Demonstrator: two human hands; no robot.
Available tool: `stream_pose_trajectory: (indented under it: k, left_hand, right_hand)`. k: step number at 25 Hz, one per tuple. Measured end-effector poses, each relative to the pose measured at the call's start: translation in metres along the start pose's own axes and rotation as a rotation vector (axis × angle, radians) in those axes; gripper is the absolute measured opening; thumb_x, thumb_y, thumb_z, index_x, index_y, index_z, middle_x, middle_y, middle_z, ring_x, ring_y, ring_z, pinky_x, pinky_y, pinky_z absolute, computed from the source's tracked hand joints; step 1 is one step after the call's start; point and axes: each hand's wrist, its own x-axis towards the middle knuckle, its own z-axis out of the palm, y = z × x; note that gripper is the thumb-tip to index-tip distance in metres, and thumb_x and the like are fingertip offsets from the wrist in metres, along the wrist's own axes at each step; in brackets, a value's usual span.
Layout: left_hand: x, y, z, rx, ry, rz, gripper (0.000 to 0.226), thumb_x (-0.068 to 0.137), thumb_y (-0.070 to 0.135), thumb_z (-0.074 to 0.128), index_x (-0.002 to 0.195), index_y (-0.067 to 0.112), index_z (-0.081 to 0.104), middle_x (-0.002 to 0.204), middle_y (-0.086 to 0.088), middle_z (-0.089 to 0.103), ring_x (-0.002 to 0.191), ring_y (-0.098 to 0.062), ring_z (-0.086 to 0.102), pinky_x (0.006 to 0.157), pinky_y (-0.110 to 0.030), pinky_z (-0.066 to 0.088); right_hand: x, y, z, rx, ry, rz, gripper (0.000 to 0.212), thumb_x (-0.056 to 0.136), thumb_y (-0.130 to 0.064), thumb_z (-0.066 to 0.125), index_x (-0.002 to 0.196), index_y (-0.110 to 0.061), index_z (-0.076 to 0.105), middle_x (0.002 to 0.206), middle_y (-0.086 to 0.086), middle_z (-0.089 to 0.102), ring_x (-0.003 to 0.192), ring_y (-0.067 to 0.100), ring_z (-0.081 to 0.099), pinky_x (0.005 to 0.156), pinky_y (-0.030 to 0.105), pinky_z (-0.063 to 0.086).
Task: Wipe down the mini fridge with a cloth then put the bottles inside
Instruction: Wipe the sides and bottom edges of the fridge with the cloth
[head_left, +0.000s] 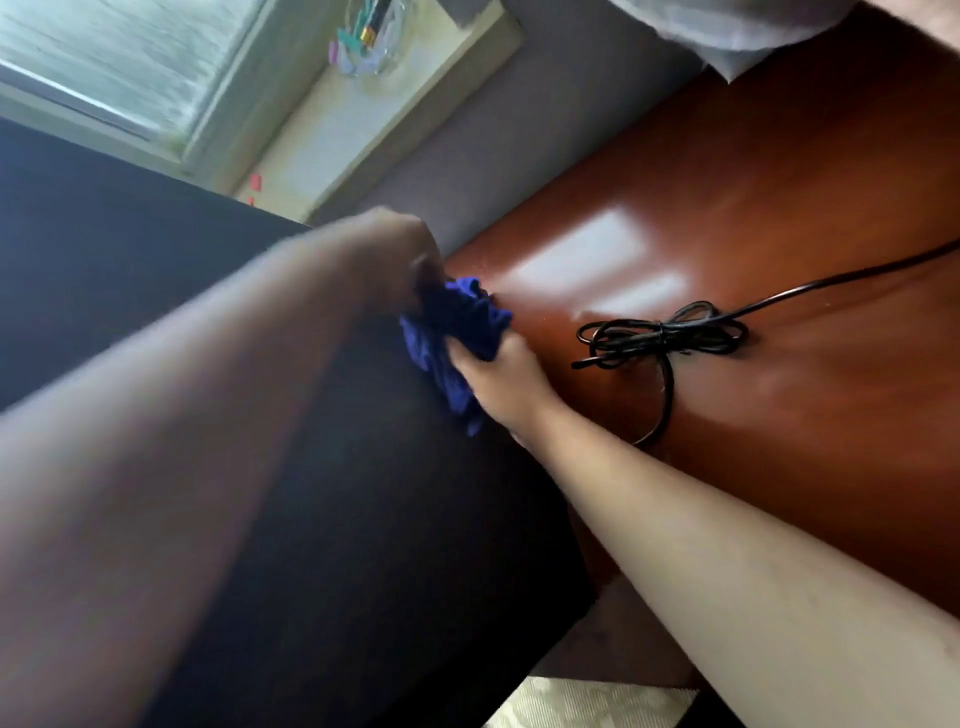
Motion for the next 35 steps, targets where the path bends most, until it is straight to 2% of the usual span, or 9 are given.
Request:
stream_pose_trajectory:
  k: [6, 10, 14, 16, 19, 26, 28, 32, 35]
  left_hand:
    - [-0.002, 0.052, 0.053, -0.008, 0.000, 0.123, 0.016, 0.076, 0.015, 0.067, 0.089, 0.021, 0.074, 0.087, -0.005, 0.069, 0.084, -0.030, 0.065, 0.077, -0.034, 0.055]
    - [-0.040, 0.032, -0.009, 0.271, -0.084, 0.078, 0.024, 0.084, 0.022, 0.072, 0.107, 0.021, 0.076, 0.105, -0.004, 0.074, 0.093, -0.025, 0.066, 0.074, -0.026, 0.047]
    - [-0.135, -0.051, -0.089, 0.226, 0.021, -0.024, 0.017, 0.082, 0.012, 0.070, 0.094, 0.024, 0.073, 0.082, -0.007, 0.061, 0.064, -0.019, 0.044, 0.044, -0.011, 0.031]
    - [-0.190, -0.088, -0.116, 0.114, 0.190, -0.088, 0.014, 0.079, 0.011, 0.072, 0.093, 0.014, 0.076, 0.084, -0.003, 0.070, 0.066, -0.017, 0.057, 0.058, -0.014, 0.043]
    - [-0.253, -0.132, -0.130, -0.006, 0.392, -0.170, 0.037, 0.079, 0.020, 0.076, 0.116, 0.024, 0.071, 0.092, 0.009, 0.073, 0.087, -0.020, 0.067, 0.091, -0.039, 0.054]
    - [-0.278, -0.130, -0.081, -0.265, 0.578, -0.104, 0.031, 0.083, 0.026, 0.072, 0.114, 0.031, 0.076, 0.101, 0.002, 0.067, 0.089, -0.024, 0.067, 0.088, -0.043, 0.055]
    - [-0.262, -0.103, -0.066, -0.217, 0.522, -0.036, 0.029, 0.083, 0.035, 0.069, 0.109, 0.027, 0.078, 0.096, -0.001, 0.067, 0.086, -0.024, 0.066, 0.081, -0.035, 0.054]
    - [-0.221, -0.046, -0.037, -0.019, 0.266, 0.027, 0.031, 0.074, 0.042, 0.068, 0.099, 0.028, 0.076, 0.084, 0.001, 0.066, 0.089, -0.031, 0.067, 0.076, -0.037, 0.056]
    - [-0.191, -0.005, -0.029, 0.072, 0.013, -0.008, 0.042, 0.079, 0.041, 0.079, 0.118, 0.025, 0.075, 0.103, 0.000, 0.073, 0.102, -0.026, 0.067, 0.073, -0.029, 0.048]
  right_hand:
    - [-0.020, 0.048, -0.034, 0.049, 0.078, 0.180, 0.023, 0.094, -0.016, 0.072, 0.117, -0.012, 0.073, 0.110, 0.006, 0.077, 0.103, 0.020, 0.072, 0.085, 0.034, 0.054]
    - [-0.040, -0.011, 0.002, 0.200, -0.002, 0.119, 0.034, 0.083, -0.017, 0.080, 0.116, -0.016, 0.071, 0.115, 0.006, 0.078, 0.105, 0.017, 0.073, 0.094, 0.034, 0.058]
    - [-0.070, -0.116, 0.061, 0.145, -0.112, -0.067, 0.050, 0.067, -0.036, 0.075, 0.114, -0.020, 0.071, 0.112, -0.003, 0.077, 0.107, 0.017, 0.072, 0.099, 0.038, 0.057]
    - [-0.085, -0.166, 0.084, 0.093, -0.197, -0.175, 0.039, 0.077, -0.033, 0.073, 0.115, -0.025, 0.068, 0.117, -0.002, 0.074, 0.112, 0.018, 0.069, 0.104, 0.038, 0.054]
    - [-0.104, -0.218, 0.117, 0.006, -0.254, -0.379, 0.055, 0.067, -0.051, 0.069, 0.118, -0.029, 0.064, 0.120, -0.002, 0.072, 0.116, 0.020, 0.067, 0.104, 0.042, 0.053]
    - [-0.107, -0.201, 0.103, -0.012, -0.218, -0.363, 0.051, 0.071, -0.055, 0.071, 0.114, -0.027, 0.068, 0.116, 0.000, 0.077, 0.114, 0.019, 0.070, 0.103, 0.049, 0.055]
    - [-0.107, -0.170, 0.085, -0.020, -0.199, -0.293, 0.056, 0.070, -0.054, 0.072, 0.118, -0.025, 0.070, 0.115, 0.001, 0.077, 0.112, 0.018, 0.071, 0.102, 0.051, 0.056]
    - [-0.121, -0.098, 0.042, -0.008, -0.176, -0.138, 0.020, 0.086, -0.023, 0.074, 0.104, -0.033, 0.070, 0.109, -0.007, 0.077, 0.105, 0.014, 0.072, 0.103, 0.046, 0.055]
    - [-0.135, -0.053, 0.014, -0.018, -0.175, -0.009, 0.024, 0.087, -0.024, 0.075, 0.111, -0.027, 0.072, 0.109, -0.005, 0.079, 0.107, 0.014, 0.073, 0.101, 0.040, 0.056]
